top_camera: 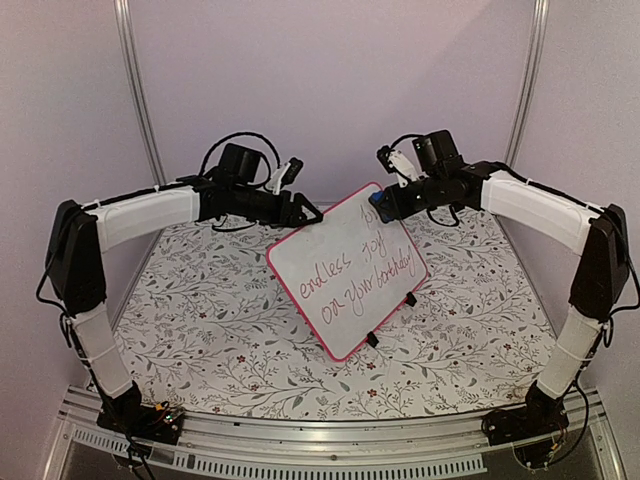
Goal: Erase the whiteboard
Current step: Erase the whiteboard at the center of the board.
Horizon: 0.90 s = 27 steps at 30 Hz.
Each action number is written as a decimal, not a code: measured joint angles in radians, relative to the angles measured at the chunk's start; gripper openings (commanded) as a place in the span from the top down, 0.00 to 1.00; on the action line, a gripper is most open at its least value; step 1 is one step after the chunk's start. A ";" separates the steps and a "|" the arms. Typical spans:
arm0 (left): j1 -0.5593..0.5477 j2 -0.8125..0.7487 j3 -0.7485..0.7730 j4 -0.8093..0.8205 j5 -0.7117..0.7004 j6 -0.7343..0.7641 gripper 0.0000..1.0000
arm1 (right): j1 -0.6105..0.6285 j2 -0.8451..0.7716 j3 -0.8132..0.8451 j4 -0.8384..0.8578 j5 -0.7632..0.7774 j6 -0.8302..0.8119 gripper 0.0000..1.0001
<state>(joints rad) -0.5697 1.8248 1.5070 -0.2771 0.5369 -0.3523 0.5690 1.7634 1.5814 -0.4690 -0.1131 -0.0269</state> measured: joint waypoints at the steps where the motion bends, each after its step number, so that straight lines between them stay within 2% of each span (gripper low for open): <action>1: -0.002 0.003 0.001 0.000 0.002 0.000 0.37 | 0.000 0.003 0.005 0.000 0.001 0.000 0.99; 6: -0.008 0.026 0.002 -0.005 0.006 -0.002 0.43 | 0.000 0.011 0.014 0.001 0.001 0.000 0.99; 10: -0.012 0.034 0.005 -0.013 0.009 -0.006 0.53 | 0.000 0.015 0.015 0.001 0.001 0.000 0.99; 18: -0.013 0.035 0.010 -0.016 0.016 -0.013 0.80 | 0.000 0.047 0.029 -0.005 0.002 -0.002 0.99; 27: -0.014 0.035 0.012 -0.018 0.023 -0.016 0.95 | 0.000 0.117 0.129 -0.014 -0.008 -0.021 0.99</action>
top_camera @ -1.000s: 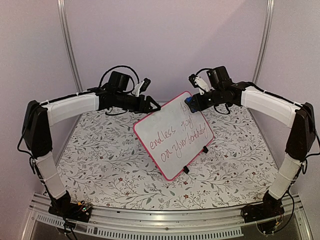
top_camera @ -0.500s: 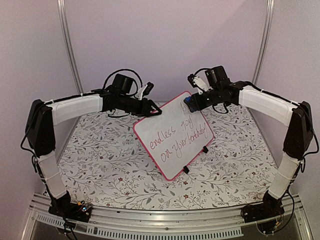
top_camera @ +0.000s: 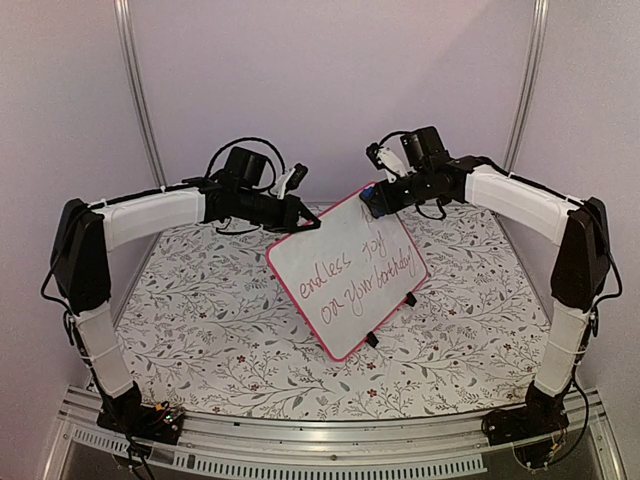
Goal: Erase the whiteboard
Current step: Erase the whiteboard at the center of the board.
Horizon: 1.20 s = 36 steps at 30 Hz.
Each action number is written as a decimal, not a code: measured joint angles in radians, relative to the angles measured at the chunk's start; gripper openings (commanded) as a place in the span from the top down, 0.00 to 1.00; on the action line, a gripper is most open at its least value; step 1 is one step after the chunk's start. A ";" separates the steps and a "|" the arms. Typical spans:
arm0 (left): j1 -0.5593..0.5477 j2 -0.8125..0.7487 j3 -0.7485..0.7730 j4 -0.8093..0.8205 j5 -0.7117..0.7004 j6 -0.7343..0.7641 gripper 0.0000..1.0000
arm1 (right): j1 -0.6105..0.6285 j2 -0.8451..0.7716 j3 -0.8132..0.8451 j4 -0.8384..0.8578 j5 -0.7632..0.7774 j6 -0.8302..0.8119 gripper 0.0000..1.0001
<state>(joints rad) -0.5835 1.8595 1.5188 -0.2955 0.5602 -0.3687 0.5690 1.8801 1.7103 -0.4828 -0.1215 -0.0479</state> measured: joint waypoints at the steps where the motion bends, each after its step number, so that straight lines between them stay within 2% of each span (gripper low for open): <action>1: 0.000 0.000 0.001 0.000 0.002 -0.003 0.96 | 0.000 0.009 0.013 -0.003 -0.003 -0.002 0.99; 7: -0.001 0.000 0.005 0.002 0.012 -0.034 1.00 | 0.000 0.064 0.068 -0.011 -0.014 -0.019 0.99; 15: -0.003 0.000 0.005 0.000 0.007 -0.052 1.00 | 0.000 0.074 0.067 -0.008 -0.017 -0.020 1.00; 36: -0.003 0.000 0.005 -0.005 -0.003 -0.064 1.00 | -0.001 0.011 -0.103 0.070 -0.040 -0.021 1.00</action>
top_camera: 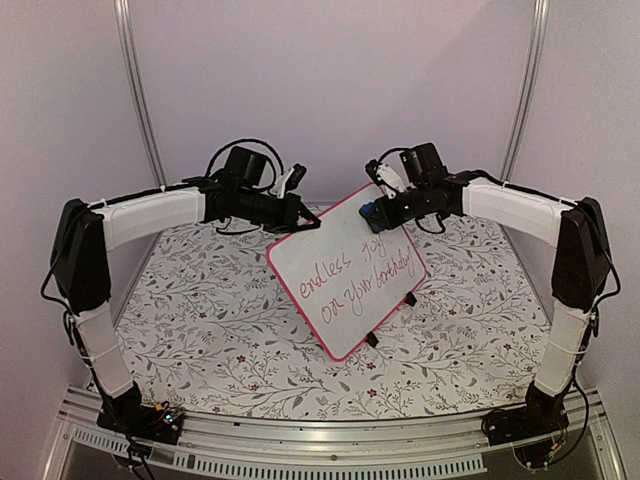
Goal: Erase the whiteboard
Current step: Erase the whiteboard at the center of the board.
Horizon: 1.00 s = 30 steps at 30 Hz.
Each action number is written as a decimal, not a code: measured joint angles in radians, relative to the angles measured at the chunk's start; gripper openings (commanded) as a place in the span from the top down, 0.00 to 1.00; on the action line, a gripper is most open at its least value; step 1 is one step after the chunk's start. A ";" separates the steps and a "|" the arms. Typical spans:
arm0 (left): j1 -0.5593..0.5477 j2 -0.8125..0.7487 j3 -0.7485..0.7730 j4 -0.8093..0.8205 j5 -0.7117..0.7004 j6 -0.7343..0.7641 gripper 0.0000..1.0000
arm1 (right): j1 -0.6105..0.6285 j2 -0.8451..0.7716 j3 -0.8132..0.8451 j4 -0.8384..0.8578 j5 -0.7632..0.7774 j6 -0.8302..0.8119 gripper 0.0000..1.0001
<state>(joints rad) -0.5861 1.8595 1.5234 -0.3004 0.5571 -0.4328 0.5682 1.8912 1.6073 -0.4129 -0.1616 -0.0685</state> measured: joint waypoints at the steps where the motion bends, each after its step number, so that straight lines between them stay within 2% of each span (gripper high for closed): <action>1: 0.000 0.000 0.000 0.000 0.000 0.000 1.00 | 0.000 -0.002 -0.006 0.001 -0.002 0.000 1.00; 30: 0.000 0.000 0.000 -0.001 -0.005 -0.001 1.00 | 0.000 -0.055 -0.124 -0.016 -0.009 0.001 1.00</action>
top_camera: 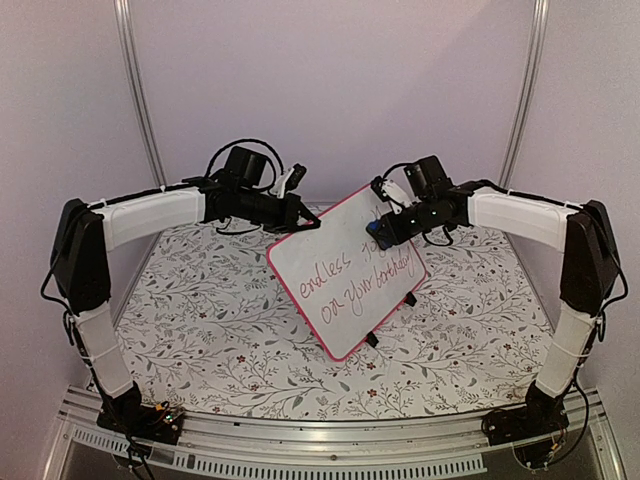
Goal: Erase the whiteboard
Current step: Erase the whiteboard at the center of the board.
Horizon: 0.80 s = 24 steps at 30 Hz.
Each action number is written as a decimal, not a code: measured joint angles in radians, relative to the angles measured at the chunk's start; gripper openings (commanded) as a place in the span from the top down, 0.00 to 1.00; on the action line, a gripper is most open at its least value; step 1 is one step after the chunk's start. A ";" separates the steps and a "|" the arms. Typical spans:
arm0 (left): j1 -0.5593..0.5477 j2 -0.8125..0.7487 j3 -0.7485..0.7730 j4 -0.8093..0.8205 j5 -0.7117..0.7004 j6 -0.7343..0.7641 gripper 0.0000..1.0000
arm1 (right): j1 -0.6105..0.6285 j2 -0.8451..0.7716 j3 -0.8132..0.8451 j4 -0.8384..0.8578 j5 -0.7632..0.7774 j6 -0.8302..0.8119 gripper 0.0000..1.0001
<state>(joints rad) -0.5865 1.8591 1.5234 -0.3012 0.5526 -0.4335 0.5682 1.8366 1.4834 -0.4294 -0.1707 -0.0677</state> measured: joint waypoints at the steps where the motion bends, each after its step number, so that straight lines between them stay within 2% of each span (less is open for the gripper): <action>1: 0.000 0.000 0.000 0.000 0.000 0.000 1.00 | 0.000 -0.003 -0.008 -0.002 0.000 0.000 1.00; 14: 0.000 0.000 0.000 0.000 -0.003 0.000 1.00 | 0.000 -0.016 -0.031 -0.013 0.000 0.000 1.00; 18: -0.001 0.000 0.000 0.003 -0.002 0.006 1.00 | 0.003 -0.008 0.020 -0.061 0.003 0.000 1.00; 24: -0.003 0.000 0.002 0.003 -0.003 0.008 1.00 | 0.022 0.056 0.185 -0.095 0.009 -0.001 1.00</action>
<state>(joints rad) -0.5892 1.8591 1.5253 -0.2977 0.5499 -0.4259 0.5900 1.8923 1.6680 -0.5243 -0.1616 -0.0685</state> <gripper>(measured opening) 0.037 0.211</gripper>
